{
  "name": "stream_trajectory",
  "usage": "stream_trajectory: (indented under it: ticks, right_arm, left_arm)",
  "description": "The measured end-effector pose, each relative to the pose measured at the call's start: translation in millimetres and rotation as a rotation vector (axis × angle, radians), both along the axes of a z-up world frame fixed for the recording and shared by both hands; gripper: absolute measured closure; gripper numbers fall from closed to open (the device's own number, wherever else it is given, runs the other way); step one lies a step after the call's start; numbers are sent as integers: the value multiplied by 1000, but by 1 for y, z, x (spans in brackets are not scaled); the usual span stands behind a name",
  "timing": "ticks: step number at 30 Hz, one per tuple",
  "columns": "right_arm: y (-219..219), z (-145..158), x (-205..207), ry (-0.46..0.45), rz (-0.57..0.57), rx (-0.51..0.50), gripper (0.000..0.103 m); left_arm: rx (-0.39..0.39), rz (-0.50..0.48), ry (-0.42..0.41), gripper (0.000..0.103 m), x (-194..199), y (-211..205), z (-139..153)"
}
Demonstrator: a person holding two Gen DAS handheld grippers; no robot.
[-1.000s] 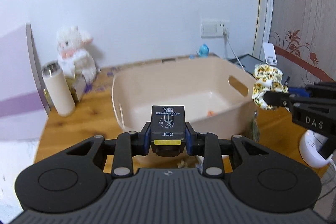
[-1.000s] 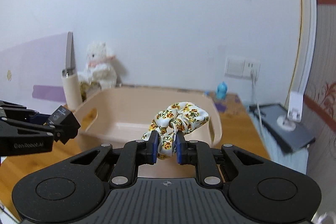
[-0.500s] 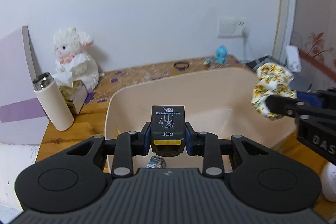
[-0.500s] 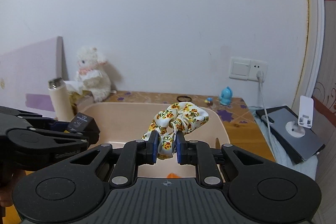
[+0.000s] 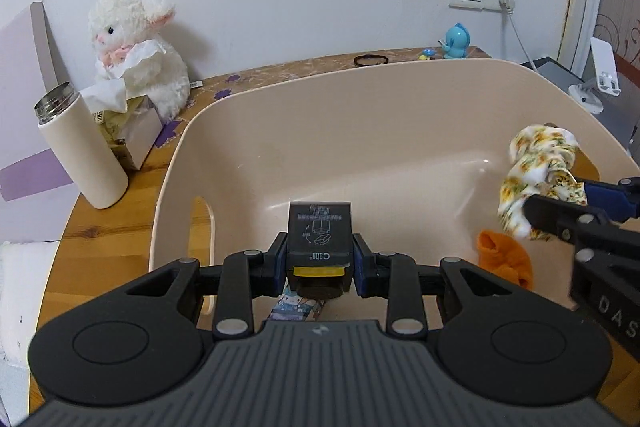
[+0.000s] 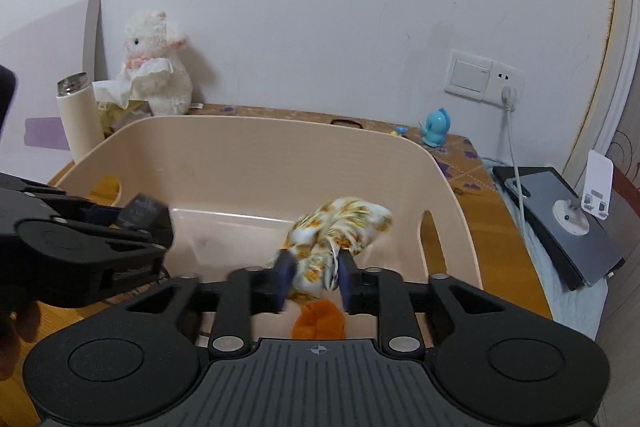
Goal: Organize objects
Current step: 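Carry both items over the basket and release them inside, then grasp the blue-and-white tissue pack with left tool while right tool grasps green bag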
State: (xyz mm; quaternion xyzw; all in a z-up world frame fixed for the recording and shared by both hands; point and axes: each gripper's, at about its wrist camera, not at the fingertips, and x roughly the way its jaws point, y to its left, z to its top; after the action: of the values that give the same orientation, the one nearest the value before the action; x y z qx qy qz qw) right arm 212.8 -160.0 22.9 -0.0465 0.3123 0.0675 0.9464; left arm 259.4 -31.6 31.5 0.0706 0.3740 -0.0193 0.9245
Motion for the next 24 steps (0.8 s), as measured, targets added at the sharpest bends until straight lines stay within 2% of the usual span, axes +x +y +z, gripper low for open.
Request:
stream_trajectory:
  ticks: [2, 3, 4, 6, 9, 12, 14, 18, 24]
  right_arm:
    - [-6, 1, -5, -13, 1, 17, 60]
    - [-10, 3, -7, -18, 12, 25, 55]
    - [-13, 5, -10, -24, 9, 29, 54]
    - [-19, 12, -20, -44, 3, 27, 47]
    - [-30, 22, -36, -72, -6, 20, 35]
    - [-43, 28, -50, -77, -19, 14, 26]
    - [-50, 29, -59, -73, -23, 10, 24]
    - [-56, 20, -73, -45, -19, -36, 18]
    - [-63, -5, -84, 12, -21, -79, 17]
  left_arm:
    - [-15, -6, -9, 67, -5, 3, 2]
    - [-24, -4, -8, 58, -6, 4, 3]
    - [-33, 3, -9, 43, -9, 6, 6]
    - [-41, 11, -39, 28, -18, 6, 15]
    - [-34, 7, -73, 27, -35, 6, 27]
    - [-42, -2, -80, 19, -51, 6, 35]
    - [-53, -12, -86, 15, -62, 7, 39]
    - [-69, 6, -132, 14, -87, 11, 37]
    - [-106, -24, -90, 14, -110, 14, 36]
